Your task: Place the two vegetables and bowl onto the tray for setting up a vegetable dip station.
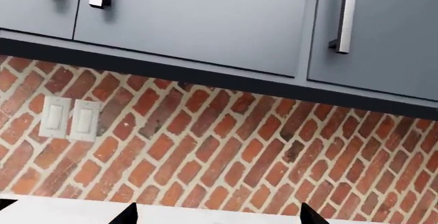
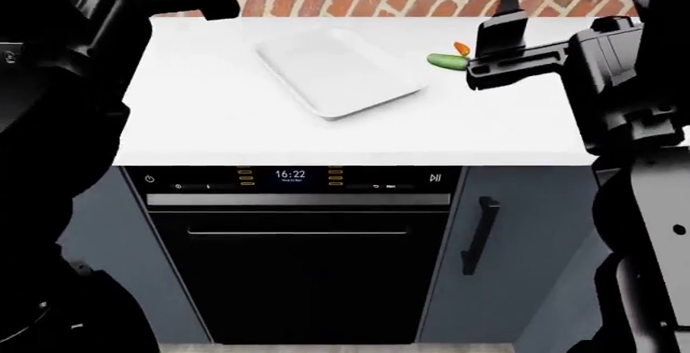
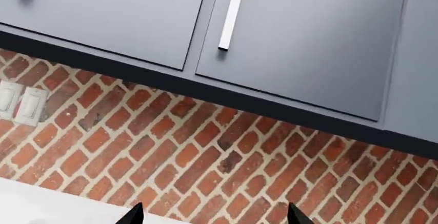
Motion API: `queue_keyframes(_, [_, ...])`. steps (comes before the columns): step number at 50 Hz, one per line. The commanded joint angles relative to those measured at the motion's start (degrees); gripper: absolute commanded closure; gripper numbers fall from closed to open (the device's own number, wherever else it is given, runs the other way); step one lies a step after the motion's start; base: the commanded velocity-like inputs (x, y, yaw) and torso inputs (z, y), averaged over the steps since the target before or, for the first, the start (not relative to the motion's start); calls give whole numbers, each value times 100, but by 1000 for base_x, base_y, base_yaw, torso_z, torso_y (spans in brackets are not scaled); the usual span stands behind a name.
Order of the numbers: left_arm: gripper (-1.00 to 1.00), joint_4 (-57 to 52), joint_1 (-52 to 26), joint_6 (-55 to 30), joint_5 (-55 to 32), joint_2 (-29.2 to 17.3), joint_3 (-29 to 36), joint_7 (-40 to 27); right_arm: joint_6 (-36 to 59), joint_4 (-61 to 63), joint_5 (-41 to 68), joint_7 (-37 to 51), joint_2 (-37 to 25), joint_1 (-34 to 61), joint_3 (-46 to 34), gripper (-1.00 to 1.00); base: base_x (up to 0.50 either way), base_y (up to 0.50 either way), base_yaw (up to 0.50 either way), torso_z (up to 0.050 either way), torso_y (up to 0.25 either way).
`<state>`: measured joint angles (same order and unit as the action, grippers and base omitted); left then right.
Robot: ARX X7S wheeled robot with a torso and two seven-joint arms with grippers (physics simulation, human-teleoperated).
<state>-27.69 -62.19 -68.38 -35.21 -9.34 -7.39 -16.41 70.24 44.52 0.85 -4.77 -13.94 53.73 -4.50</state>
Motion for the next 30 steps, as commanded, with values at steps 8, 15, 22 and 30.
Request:
queue_keyframes(8, [-100, 853, -890, -847, -331, -195, -24, 18, 1621, 68, 545, -745, -319, 995, 103, -100, 437, -95, 0, 0, 0])
queue_keyframes(15, [-100, 911, -846, -817, -371, -183, -57, 12, 1580, -22, 571, -748, -310, 970, 75, -100, 481, -121, 0, 0, 0])
queue_keyframes(22, [-100, 891, -839, -824, -413, -189, -76, -27, 1552, -50, 599, -753, -314, 947, 39, -100, 484, -121, 0, 0, 0])
queue_keyframes(30, [-100, 861, -827, -810, -441, -211, -55, -63, 1544, -22, 622, -743, -323, 885, 32, -100, 484, -120, 0, 0, 0])
